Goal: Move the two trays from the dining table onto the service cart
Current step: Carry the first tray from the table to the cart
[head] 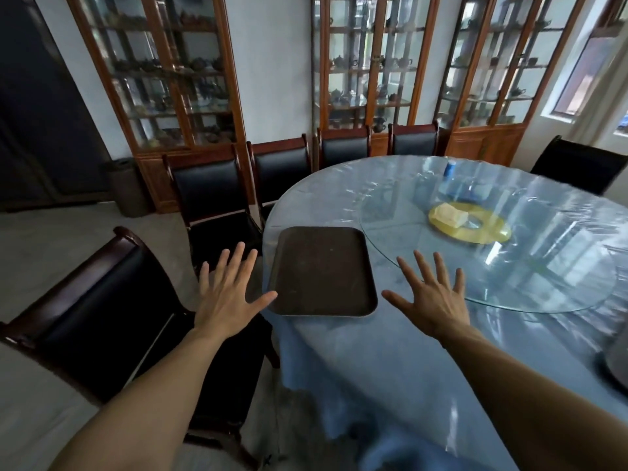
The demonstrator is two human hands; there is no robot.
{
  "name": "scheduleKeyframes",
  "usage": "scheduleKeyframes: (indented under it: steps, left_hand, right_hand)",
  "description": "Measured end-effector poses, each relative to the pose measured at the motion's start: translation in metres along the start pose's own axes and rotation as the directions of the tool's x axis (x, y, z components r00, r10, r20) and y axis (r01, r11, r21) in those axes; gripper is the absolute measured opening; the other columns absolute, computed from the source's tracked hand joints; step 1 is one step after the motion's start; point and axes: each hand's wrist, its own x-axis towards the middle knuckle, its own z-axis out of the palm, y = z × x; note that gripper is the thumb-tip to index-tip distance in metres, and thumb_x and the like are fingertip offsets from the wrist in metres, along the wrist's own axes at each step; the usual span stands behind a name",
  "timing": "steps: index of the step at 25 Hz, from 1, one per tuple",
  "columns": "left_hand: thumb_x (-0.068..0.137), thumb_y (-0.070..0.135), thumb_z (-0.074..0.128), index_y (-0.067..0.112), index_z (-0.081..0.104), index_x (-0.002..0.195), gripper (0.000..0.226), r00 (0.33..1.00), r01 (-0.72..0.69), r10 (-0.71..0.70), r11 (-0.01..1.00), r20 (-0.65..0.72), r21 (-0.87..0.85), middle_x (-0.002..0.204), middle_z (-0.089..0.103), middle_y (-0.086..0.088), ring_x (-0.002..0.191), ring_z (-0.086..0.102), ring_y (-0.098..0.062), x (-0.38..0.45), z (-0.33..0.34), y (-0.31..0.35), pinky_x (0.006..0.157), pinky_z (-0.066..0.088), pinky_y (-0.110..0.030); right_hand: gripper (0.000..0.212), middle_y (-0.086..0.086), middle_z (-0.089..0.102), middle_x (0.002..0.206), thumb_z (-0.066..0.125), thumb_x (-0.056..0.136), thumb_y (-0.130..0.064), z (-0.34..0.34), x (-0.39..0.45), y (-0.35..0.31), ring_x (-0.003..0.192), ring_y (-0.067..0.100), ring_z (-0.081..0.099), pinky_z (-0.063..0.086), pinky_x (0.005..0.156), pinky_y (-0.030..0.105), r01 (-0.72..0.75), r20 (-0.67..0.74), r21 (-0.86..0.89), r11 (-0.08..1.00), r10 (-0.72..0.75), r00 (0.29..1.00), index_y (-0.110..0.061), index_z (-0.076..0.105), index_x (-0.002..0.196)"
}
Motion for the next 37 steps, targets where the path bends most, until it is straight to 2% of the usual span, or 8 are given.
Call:
scheduleKeyframes:
  steps: [5, 11, 19, 25, 29, 33, 37]
  left_hand:
    - [0.079, 0.089, 0.015, 0.034, -0.009, 0.157, 0.098, 0.999, -0.012, 0.014, 0.999, 0.043, -0.035, 0.166, -0.016, 0.007, 0.153, -0.014, -0.017, 0.075, 0.042, -0.021, 0.122, -0.007, -0.052]
    - [0.065, 0.095, -0.007, 0.038, -0.017, 0.154, 0.106, 0.986, -0.039, 0.052, 0.996, 0.159, -0.083, 0.165, -0.020, 0.005, 0.153, -0.015, -0.021, 0.160, 0.090, -0.049, 0.121, -0.008, -0.051]
    - [0.064, 0.096, -0.007, 0.042, -0.028, 0.145, 0.100, 0.955, 0.001, 0.036, 0.992, 0.293, -0.126, 0.165, -0.021, 0.004, 0.153, -0.012, -0.023, 0.225, 0.152, -0.063, 0.122, -0.001, -0.054]
    - [0.075, 0.091, 0.016, 0.036, -0.012, 0.156, 0.103, 0.905, 0.149, -0.068, 0.975, 0.420, -0.163, 0.167, -0.016, 0.003, 0.154, -0.008, -0.024, 0.250, 0.193, -0.048, 0.122, 0.005, -0.055]
    - [0.084, 0.082, 0.033, 0.031, 0.002, 0.159, 0.096, 0.821, 0.299, -0.138, 0.930, 0.555, -0.212, 0.167, -0.015, 0.005, 0.154, -0.008, -0.027, 0.267, 0.218, -0.035, 0.123, 0.011, -0.053]
    - [0.088, 0.076, 0.039, 0.026, 0.009, 0.160, 0.092, 0.733, 0.492, -0.194, 0.813, 0.652, -0.312, 0.168, 0.005, 0.001, 0.153, 0.009, -0.025, 0.280, 0.240, -0.024, 0.121, 0.018, -0.049]
    - [0.088, 0.075, 0.043, 0.026, 0.014, 0.159, 0.091, 0.653, 0.672, -0.274, 0.639, 0.706, -0.373, 0.166, 0.018, -0.004, 0.151, 0.021, -0.026, 0.295, 0.255, -0.016, 0.119, 0.024, -0.050]
  right_hand:
    - [0.085, -0.003, -0.011, 0.165, 0.016, 0.083, -0.085, 0.022, 0.069, -0.015, 0.149, 0.027, -0.017, -0.006, 0.116, 0.062, -0.016, 0.030, 0.039, 0.999, 0.015, 0.999, -0.044, -0.006, 0.154]
    - [0.084, -0.005, -0.006, 0.165, 0.019, 0.084, -0.084, 0.051, 0.145, -0.045, 0.150, 0.025, -0.011, 0.000, 0.117, 0.061, -0.089, 0.095, 0.084, 0.992, 0.081, 0.992, -0.045, -0.003, 0.154]
    - [0.085, -0.003, -0.003, 0.165, 0.022, 0.083, -0.083, 0.097, 0.210, -0.062, 0.151, 0.026, -0.003, 0.005, 0.117, 0.059, -0.163, 0.218, 0.099, 0.982, 0.138, 0.966, -0.042, 0.000, 0.155]
    - [0.096, 0.000, 0.008, 0.165, 0.033, 0.079, -0.084, 0.132, 0.256, -0.057, 0.150, 0.025, 0.010, 0.016, 0.118, 0.054, -0.171, 0.275, 0.173, 0.970, 0.119, 0.954, -0.036, 0.004, 0.156]
    - [0.099, 0.000, 0.012, 0.164, 0.039, 0.078, -0.084, 0.157, 0.288, -0.049, 0.148, 0.026, 0.017, 0.023, 0.115, 0.052, -0.250, 0.377, 0.246, 0.936, 0.145, 0.915, -0.033, 0.006, 0.157]
    - [0.110, 0.001, 0.005, 0.165, 0.053, 0.076, -0.080, 0.187, 0.315, -0.043, 0.147, 0.033, 0.017, 0.029, 0.111, 0.055, -0.391, 0.554, 0.348, 0.852, 0.149, 0.819, -0.029, -0.002, 0.157]
    - [0.113, 0.006, 0.010, 0.163, 0.062, 0.077, -0.072, 0.214, 0.331, -0.046, 0.145, 0.037, 0.020, 0.026, 0.116, 0.052, -0.515, 0.662, 0.426, 0.744, 0.131, 0.738, -0.024, -0.002, 0.158]
